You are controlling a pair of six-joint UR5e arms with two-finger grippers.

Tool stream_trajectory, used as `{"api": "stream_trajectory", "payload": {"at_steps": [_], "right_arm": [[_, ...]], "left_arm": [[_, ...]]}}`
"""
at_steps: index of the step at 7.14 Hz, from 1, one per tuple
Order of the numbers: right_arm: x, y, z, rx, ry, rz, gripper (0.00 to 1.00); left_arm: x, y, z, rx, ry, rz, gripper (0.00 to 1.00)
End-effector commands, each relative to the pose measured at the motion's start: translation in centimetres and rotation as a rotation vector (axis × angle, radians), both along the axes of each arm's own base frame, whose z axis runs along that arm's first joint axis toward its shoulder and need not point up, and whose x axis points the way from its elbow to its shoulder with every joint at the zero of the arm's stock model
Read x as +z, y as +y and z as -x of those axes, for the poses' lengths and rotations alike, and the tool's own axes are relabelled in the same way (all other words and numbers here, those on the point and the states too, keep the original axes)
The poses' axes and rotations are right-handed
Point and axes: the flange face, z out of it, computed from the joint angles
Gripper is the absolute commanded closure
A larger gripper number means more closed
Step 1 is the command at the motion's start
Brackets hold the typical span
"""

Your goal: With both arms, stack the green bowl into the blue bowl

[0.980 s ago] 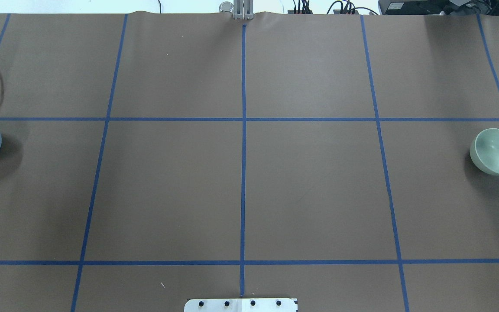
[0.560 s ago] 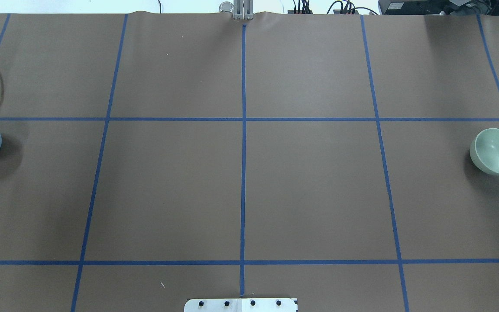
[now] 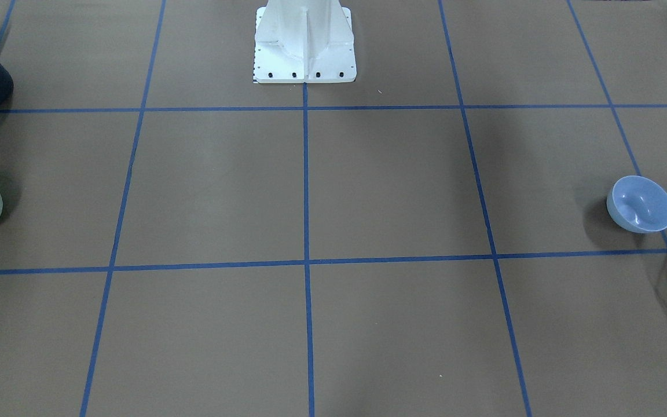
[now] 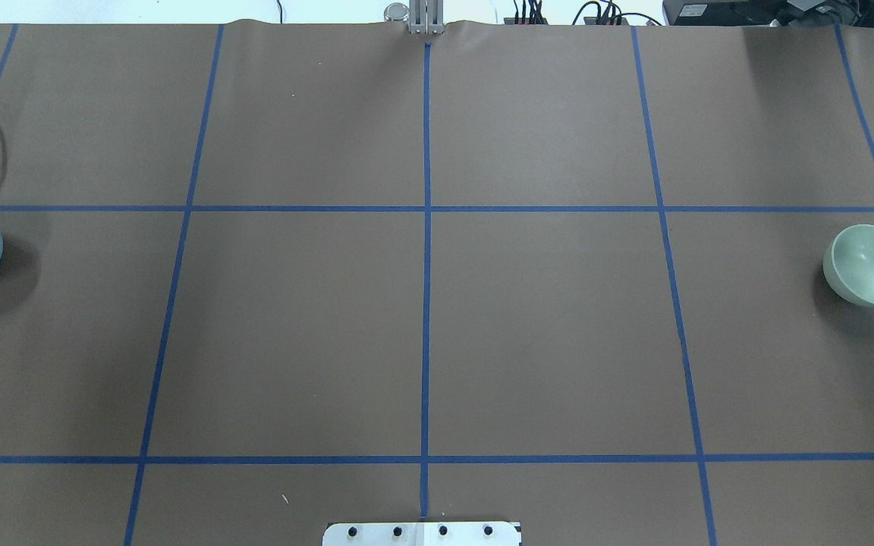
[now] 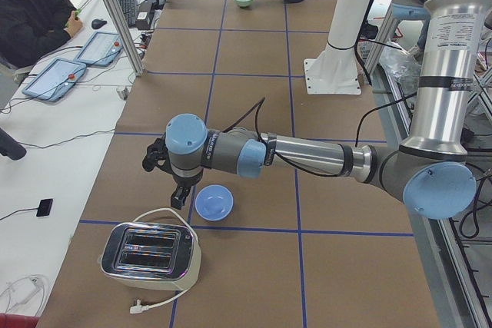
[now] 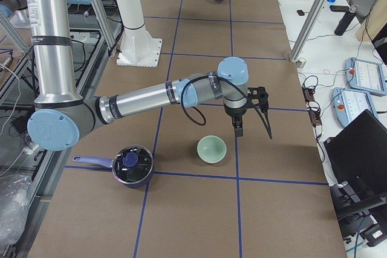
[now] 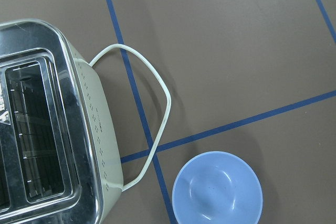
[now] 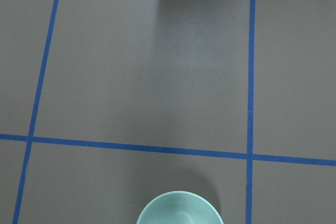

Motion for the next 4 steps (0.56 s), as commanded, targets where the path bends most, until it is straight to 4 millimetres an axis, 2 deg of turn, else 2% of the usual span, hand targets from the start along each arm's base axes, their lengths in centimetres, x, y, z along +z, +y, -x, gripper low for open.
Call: {"api": "stream_trajectory", "payload": {"at_steps": [1, 2, 3, 4], "right_arm": [[2.5, 1.1, 0.7, -0.011, 0.027, -0.010, 0.00], [4.5, 1.7, 1.7, -0.031, 0.086, 0.012, 0.00], [5.3, 2.0, 2.4, -0.051, 0.091, 0.023, 0.01], [6.1, 2.7, 2.7, -0.061, 0.091, 0.039, 0.01]], "left_arm": [[0.3, -0.3, -2.5, 0.024, 0.003, 0.034, 0.02], [-0.1, -0.9, -4.5, 0.027, 0.009, 0.062, 0.02], [0.7, -1.2, -6.3, 0.025, 0.011, 0.064, 0.02], [3.2, -1.6, -7.2, 0.009, -0.001, 0.046, 0.02]]}}
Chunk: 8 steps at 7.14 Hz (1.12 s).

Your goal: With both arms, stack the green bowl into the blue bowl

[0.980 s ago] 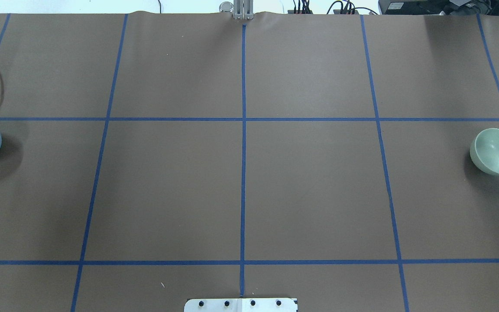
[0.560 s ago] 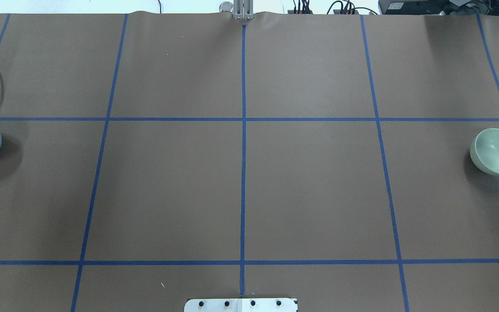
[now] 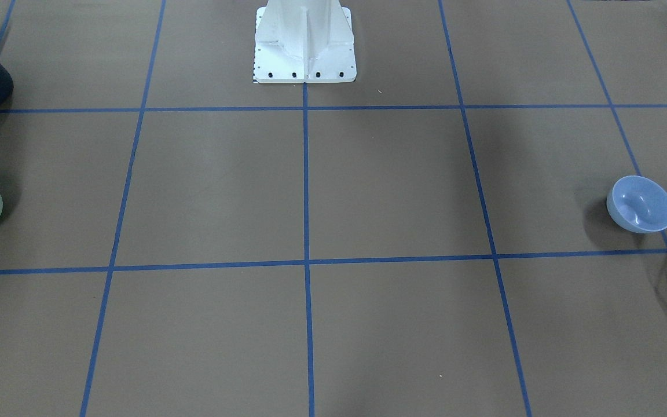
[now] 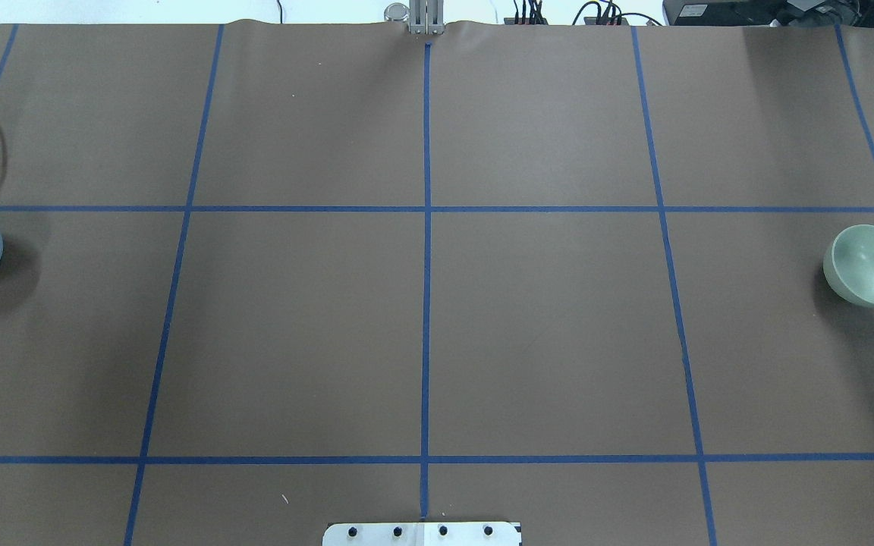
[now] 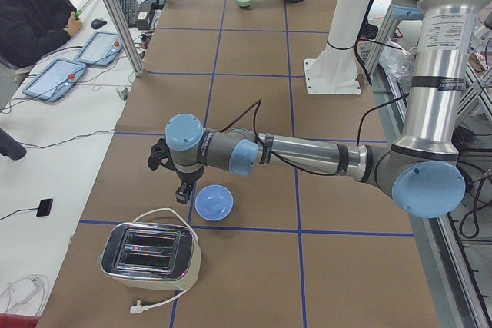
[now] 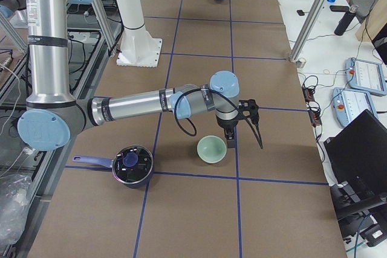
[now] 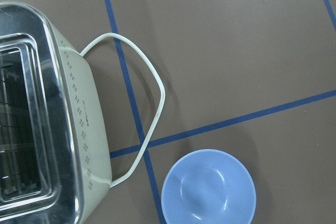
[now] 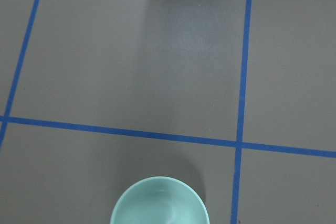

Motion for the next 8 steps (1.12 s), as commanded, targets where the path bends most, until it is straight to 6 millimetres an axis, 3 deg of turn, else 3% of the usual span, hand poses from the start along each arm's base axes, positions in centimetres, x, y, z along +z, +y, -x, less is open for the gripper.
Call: {"api": "stream_trajectory", "payload": {"at_steps": [1, 2, 6, 8], "right_arm": [[1.7, 1.2, 0.5, -0.017, 0.007, 0.031, 0.00], [2.2, 1.7, 0.6, -0.020, 0.004, 0.042, 0.00], [3.1, 2.2, 0.6, -0.020, 0.005, 0.069, 0.00], [5.0, 2.3, 0.8, -0.024, 0.013, 0.108, 0.00]], "left_arm": [[4.3, -0.5, -2.5, -0.030, 0.008, -0.020, 0.02], [5.6, -0.2, -3.4, -0.032, 0.014, -0.021, 0.02], [7.2, -0.4, -7.0, -0.026, -0.081, -0.005, 0.02], [9.2, -0.8, -7.8, -0.028, -0.120, -0.026, 0.02]]}}
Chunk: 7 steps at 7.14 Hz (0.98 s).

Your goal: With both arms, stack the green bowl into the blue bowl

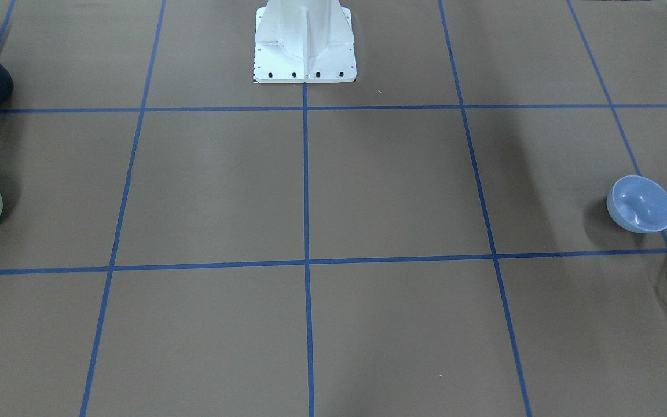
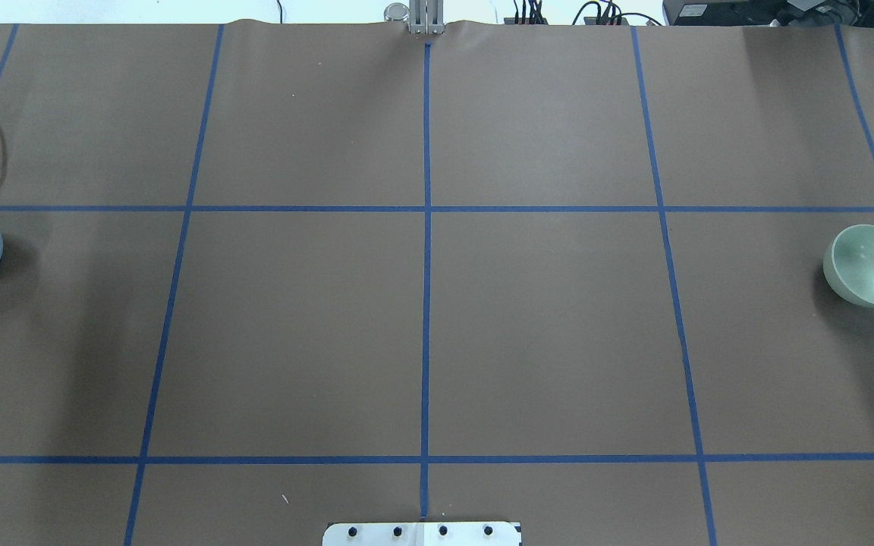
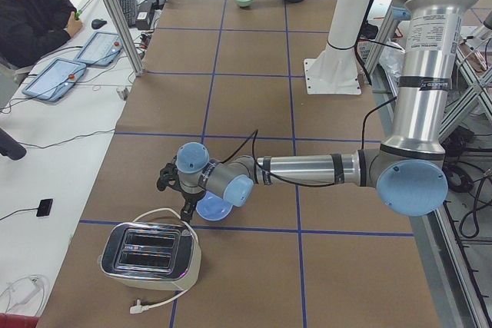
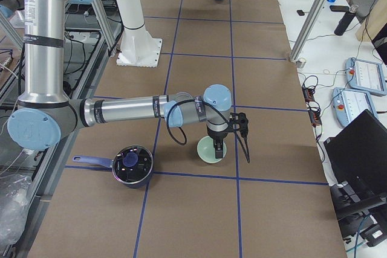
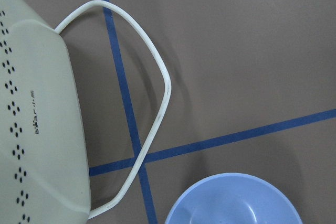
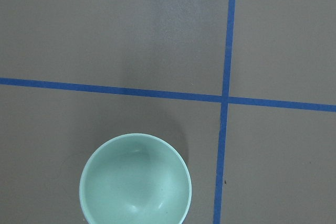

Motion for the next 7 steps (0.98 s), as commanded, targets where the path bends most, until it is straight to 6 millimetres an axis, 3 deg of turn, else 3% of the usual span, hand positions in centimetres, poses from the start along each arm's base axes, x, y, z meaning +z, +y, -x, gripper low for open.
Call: {"api": "stream_trajectory", "payload": {"at_steps": [1, 4, 5, 7], "right_arm": [[2.1, -0.3, 0.6, -0.013, 0.011, 0.037, 0.00], [2.9, -0.6, 0.8, -0.015, 0.015, 0.048, 0.00], [2.9, -0.6, 0.9, -0.016, 0.015, 0.048, 0.00], [2.9, -0.7, 0.9, -0.016, 0.013, 0.048, 0.00]], "left_arm": [[1.5, -0.1, -0.6, 0.002, -0.020, -0.015, 0.02], [1.3, -0.1, -1.5, 0.013, -0.017, -0.015, 0.02], [1.1, 0.0, -2.6, 0.004, -0.004, -0.008, 0.02], [1.8, 1.1, -3.5, -0.016, -0.007, -0.009, 0.02]]}}
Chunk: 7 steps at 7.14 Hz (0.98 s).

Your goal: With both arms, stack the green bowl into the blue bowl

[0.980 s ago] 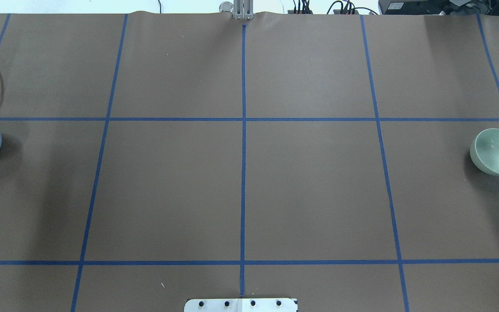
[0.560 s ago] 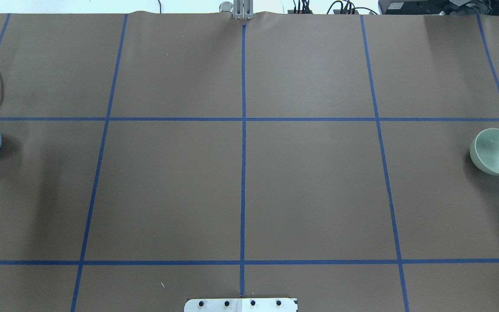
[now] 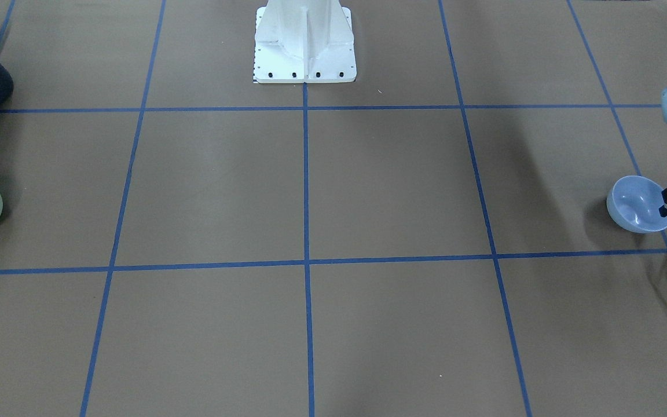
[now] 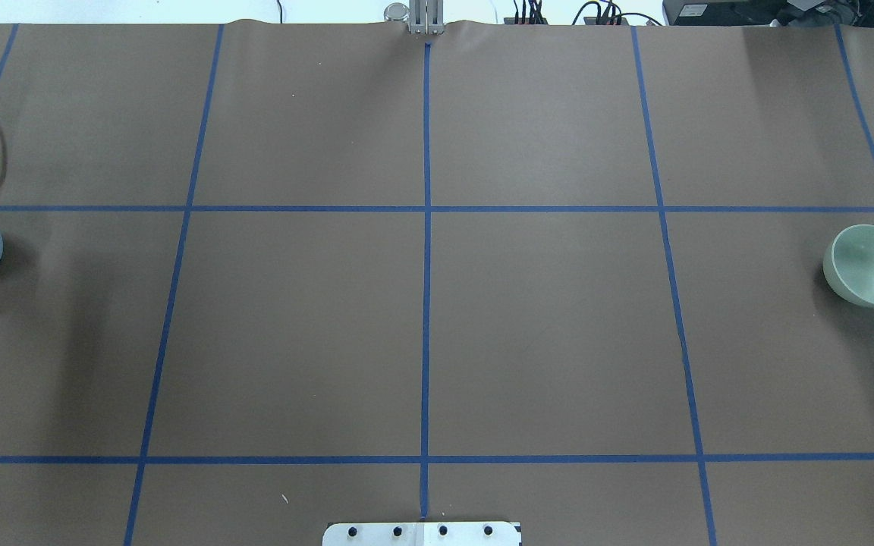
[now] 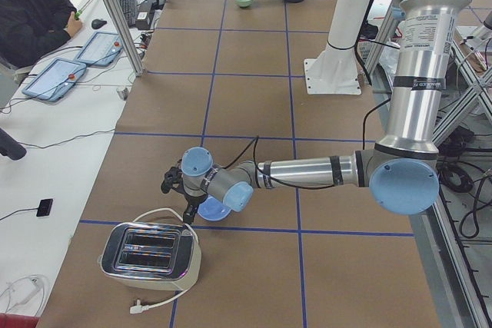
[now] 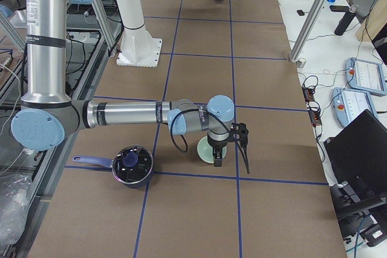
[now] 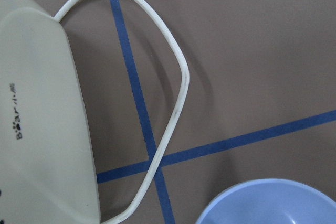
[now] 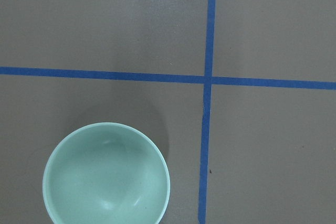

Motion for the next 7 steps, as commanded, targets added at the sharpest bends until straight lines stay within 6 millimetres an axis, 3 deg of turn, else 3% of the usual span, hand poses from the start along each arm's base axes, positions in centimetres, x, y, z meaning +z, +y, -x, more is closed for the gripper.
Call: {"api": "stream_trajectory", "payload": {"at_steps": [1, 4, 7], "right_arm": [[0.0, 0.0, 0.0, 0.000, 0.000, 0.002, 0.00], [0.0, 0.0, 0.0, 0.002, -0.003, 0.006, 0.00], [0.1, 0.0, 0.1, 0.002, 0.001, 0.009, 0.00]], "left_arm": [[0.6, 0.7, -0.6, -0.006, -0.003, 0.006, 0.02], [3.0, 2.0, -2.0, 0.010, -0.051, -0.008, 0.02], [3.4, 2.8, -3.6, 0.043, -0.050, -0.010, 0.02]]}}
